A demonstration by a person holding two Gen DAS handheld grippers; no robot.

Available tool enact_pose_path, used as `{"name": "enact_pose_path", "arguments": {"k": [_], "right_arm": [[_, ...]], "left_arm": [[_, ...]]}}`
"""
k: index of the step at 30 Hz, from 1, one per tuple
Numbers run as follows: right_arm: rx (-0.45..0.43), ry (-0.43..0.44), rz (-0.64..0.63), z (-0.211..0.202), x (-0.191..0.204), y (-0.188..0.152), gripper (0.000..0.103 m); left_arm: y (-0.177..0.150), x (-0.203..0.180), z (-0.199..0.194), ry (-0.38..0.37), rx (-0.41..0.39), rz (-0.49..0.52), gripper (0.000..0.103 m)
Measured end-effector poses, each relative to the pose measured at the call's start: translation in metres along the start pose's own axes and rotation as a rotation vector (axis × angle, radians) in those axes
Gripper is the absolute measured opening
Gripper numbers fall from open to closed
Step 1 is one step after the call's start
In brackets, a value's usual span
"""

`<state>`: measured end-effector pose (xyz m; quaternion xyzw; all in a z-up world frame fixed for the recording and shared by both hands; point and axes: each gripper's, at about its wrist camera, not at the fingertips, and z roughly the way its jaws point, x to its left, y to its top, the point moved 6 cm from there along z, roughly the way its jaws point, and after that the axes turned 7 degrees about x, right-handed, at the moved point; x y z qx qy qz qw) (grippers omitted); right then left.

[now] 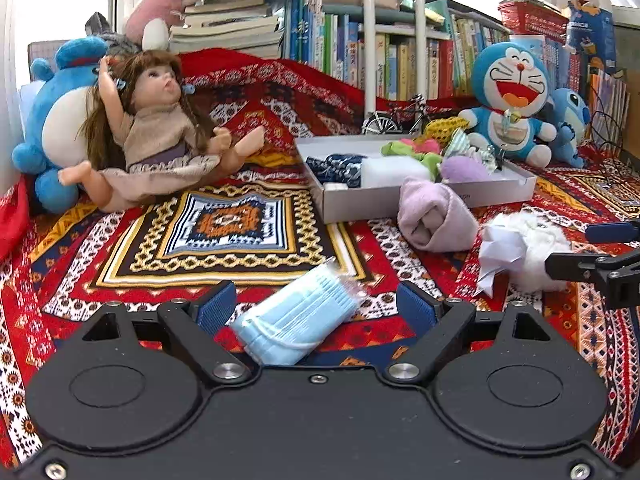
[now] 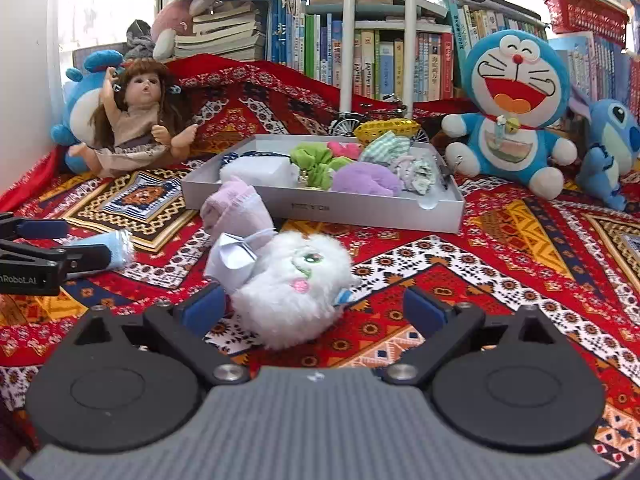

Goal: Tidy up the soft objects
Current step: 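Move the left tool to the blue face-mask packet while the right tool approaches the white fluffy toy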

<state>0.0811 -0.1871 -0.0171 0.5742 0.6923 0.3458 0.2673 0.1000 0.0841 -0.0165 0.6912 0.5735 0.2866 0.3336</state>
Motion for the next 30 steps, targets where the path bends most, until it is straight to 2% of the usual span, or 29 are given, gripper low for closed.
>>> {"name": "enact_pose_path", "arguments": {"k": [11,16,30], "right_arm": [[0.023,0.01,-0.014,0.007,0.007,-0.002,0.094],[0.032,0.008,-0.008,0.011,0.009,-0.001,0.088],[0.048,0.015,-0.024,0.019,0.017,0.001,0.079]], "left_arm": [[-0.005,-0.001,0.005,0.005,0.017,0.01,0.086],[-0.005,-0.001,0.006,0.007,0.022,0.017,0.084],[-0.006,0.001,0.011,0.022,0.034,0.024,0.069]]}}
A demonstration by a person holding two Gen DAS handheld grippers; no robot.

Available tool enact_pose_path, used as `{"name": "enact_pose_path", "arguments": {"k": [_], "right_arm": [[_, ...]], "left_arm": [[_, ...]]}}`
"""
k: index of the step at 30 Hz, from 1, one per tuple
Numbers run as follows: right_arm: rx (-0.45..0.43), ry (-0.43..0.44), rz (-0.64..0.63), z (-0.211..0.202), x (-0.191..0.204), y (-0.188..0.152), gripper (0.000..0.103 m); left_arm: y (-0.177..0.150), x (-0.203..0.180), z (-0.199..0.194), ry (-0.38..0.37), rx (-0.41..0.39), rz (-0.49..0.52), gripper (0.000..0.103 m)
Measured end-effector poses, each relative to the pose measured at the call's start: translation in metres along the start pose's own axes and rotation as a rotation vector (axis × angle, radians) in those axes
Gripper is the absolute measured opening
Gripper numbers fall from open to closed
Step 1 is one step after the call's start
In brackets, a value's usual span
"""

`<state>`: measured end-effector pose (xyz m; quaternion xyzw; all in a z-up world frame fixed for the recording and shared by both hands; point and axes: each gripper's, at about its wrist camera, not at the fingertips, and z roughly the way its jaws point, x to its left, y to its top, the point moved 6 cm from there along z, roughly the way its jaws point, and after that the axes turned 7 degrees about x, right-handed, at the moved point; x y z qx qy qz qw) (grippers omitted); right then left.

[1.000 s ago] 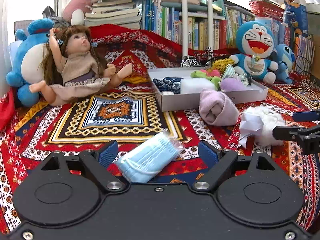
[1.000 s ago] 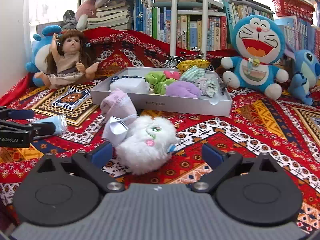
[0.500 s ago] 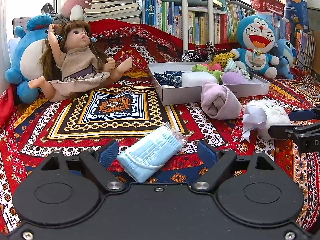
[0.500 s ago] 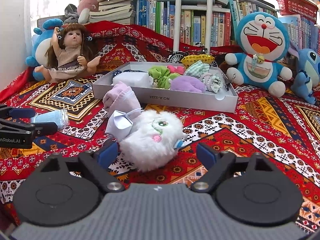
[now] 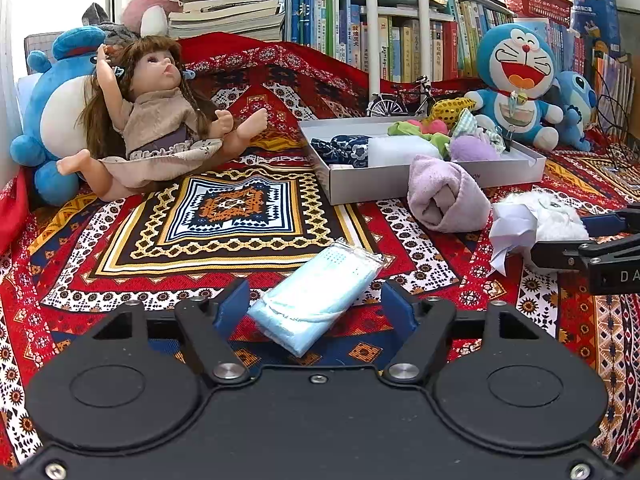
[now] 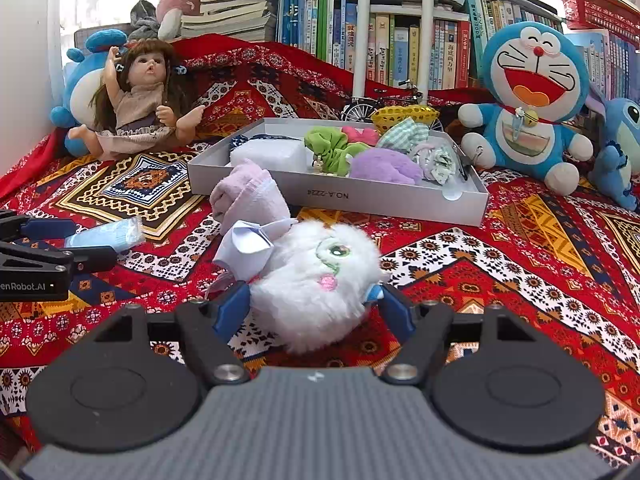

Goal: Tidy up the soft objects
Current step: 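Move the left tool to the blue face-mask packet while the right tool approaches the white fluffy toy, then grasp the blue mask packet with the left tool while the right tool grasps the white fluffy toy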

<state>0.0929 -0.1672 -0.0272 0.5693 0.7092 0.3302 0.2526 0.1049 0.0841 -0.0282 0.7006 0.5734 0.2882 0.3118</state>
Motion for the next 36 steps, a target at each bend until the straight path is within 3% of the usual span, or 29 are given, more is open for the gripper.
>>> {"name": "enact_pose_path", "arguments": {"k": [3,6,8,11,26,36], "right_arm": [[0.0,0.001,0.002,0.001,0.001,0.001,0.077],[0.003,-0.002,0.003,0.002,0.001,0.002,0.073],[0.006,-0.006,0.006,0.003,0.001,0.001,0.07],[0.012,-0.004,0.01,0.004,0.0,0.0,0.066],[-0.056,-0.037,0.109,-0.012,-0.019,0.01,0.06],[-0.114,-0.069,0.191,-0.023,-0.052,0.035,0.06]], "left_arm": [[0.0,0.001,0.001,0.006,0.003,-0.005,0.063],[0.0,0.003,0.003,-0.005,0.021,-0.022,0.049],[-0.001,0.003,0.007,-0.058,0.057,-0.05,0.033],[-0.001,0.002,0.008,-0.072,0.055,-0.062,0.027],[0.013,-0.003,-0.005,-0.065,-0.003,-0.064,0.018],[0.045,-0.006,-0.006,-0.07,-0.055,-0.067,0.018]]}}
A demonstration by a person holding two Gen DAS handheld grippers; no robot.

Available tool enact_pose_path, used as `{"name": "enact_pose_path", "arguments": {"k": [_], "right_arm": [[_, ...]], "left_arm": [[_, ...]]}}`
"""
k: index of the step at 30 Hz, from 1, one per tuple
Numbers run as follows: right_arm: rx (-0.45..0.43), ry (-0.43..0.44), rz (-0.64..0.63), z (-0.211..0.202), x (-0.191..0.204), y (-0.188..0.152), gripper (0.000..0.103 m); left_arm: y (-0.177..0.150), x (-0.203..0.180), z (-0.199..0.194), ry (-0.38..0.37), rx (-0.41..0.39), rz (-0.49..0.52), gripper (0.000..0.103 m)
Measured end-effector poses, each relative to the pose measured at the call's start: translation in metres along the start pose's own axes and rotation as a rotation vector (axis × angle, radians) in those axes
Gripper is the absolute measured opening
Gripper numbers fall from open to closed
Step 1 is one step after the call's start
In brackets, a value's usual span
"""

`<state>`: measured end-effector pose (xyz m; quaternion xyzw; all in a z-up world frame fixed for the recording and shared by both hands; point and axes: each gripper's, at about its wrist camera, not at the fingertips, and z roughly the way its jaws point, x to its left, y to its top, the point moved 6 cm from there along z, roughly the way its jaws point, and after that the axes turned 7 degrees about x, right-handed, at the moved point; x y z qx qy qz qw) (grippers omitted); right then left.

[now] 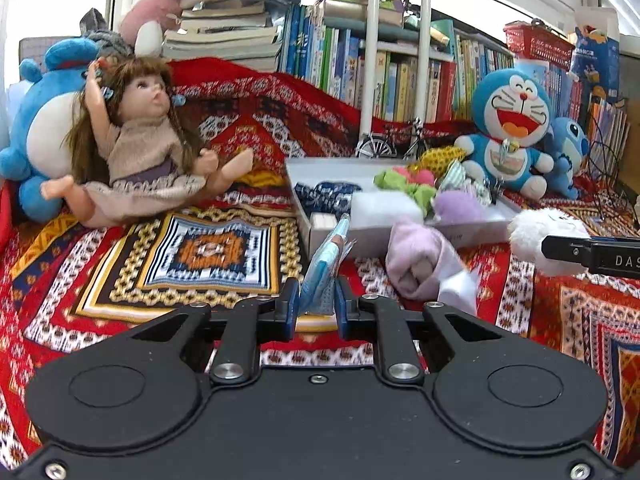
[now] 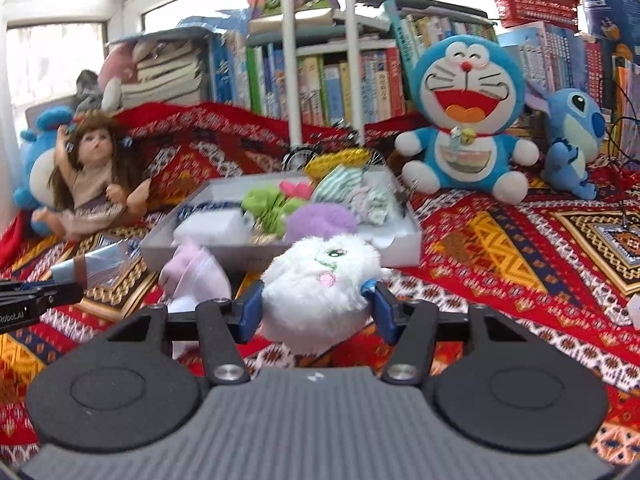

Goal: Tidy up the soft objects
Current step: 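Grasp the blue mask packet with the left tool while the right tool grasps the white fluffy toy, then carry the mask packet and fluffy toy into the white box and open both tools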

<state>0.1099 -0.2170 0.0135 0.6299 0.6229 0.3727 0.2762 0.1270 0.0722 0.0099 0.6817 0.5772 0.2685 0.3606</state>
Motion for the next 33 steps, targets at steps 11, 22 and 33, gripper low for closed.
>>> {"name": "enact_pose_path", "arguments": {"k": [11,22,33], "right_arm": [[-0.021,-0.066,0.013,0.029,-0.027,0.047,0.06],[0.058,-0.054,0.058,0.086,-0.041,0.063,0.06],[0.101,-0.016,0.118,0.114,-0.046,0.059,0.06]], "left_arm": [[0.05,-0.012,0.039,-0.007,-0.035,-0.007,0.018],[0.068,-0.011,0.101,0.022,0.018,-0.059,0.018],[0.068,-0.02,0.127,0.012,0.054,-0.043,0.017]]}}
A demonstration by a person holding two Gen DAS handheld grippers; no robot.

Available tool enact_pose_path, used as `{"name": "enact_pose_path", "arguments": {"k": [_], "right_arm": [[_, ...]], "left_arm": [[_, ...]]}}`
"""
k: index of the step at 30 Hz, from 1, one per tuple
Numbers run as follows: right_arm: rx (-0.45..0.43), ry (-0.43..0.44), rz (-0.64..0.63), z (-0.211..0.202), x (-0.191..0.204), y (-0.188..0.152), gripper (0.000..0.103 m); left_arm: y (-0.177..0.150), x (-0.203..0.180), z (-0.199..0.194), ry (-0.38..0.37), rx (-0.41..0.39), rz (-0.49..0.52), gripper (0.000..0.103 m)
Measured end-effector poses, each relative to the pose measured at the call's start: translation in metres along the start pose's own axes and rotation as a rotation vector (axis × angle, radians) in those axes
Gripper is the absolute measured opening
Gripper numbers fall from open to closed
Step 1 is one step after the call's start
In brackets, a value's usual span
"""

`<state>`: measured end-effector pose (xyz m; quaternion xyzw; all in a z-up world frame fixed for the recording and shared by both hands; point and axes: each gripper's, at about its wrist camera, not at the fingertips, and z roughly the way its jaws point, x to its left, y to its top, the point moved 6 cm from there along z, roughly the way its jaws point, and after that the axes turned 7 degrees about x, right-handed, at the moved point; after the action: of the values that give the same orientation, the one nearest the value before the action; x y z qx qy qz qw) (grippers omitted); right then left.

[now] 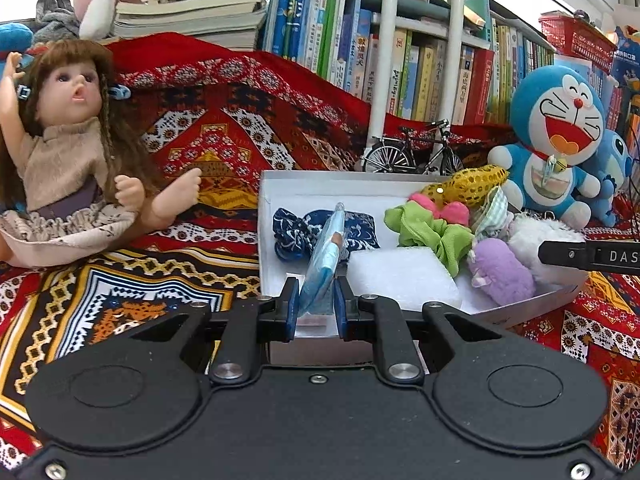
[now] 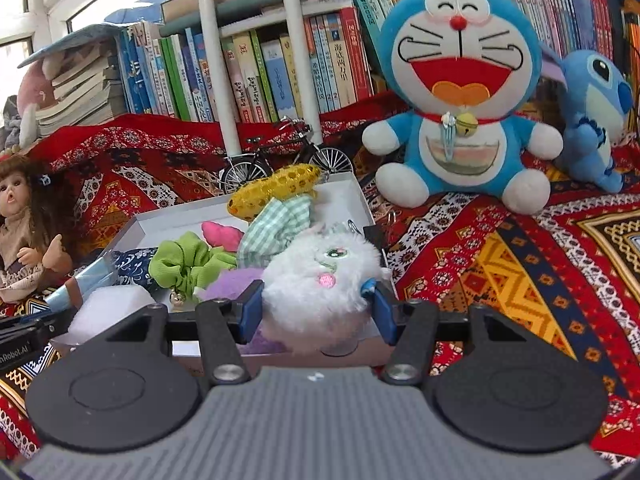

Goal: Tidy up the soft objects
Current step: 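Carry the mask packet and fluffy toy into the white box and open both tools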

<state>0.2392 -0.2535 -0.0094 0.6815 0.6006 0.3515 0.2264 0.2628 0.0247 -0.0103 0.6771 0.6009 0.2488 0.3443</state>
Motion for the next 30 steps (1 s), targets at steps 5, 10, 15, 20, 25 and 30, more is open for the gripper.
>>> {"name": "enact_pose_path", "arguments": {"k": [5,10,15,20,25,30], "right_arm": [[0.012,0.01,0.02,0.006,-0.003,0.0,0.06],[0.022,0.01,0.032,0.008,-0.004,-0.003,0.061],[0.026,0.013,0.032,0.006,-0.004,-0.002,0.063],[0.024,0.013,0.04,0.003,-0.004,-0.003,0.063],[0.021,0.007,0.037,-0.002,-0.003,-0.004,0.063],[0.012,-0.008,0.005,-0.01,0.002,-0.006,0.067]], "left_arm": [[-0.001,-0.004,0.007,-0.003,0.012,0.006,0.017],[-0.003,-0.005,0.008,0.0,0.018,0.012,0.017],[-0.003,-0.005,0.006,-0.005,0.025,0.012,0.018],[-0.004,-0.007,0.003,-0.007,0.029,0.02,0.018],[-0.004,-0.006,0.0,-0.005,0.031,0.018,0.019],[-0.005,-0.006,-0.007,-0.001,0.027,0.018,0.02]]}}
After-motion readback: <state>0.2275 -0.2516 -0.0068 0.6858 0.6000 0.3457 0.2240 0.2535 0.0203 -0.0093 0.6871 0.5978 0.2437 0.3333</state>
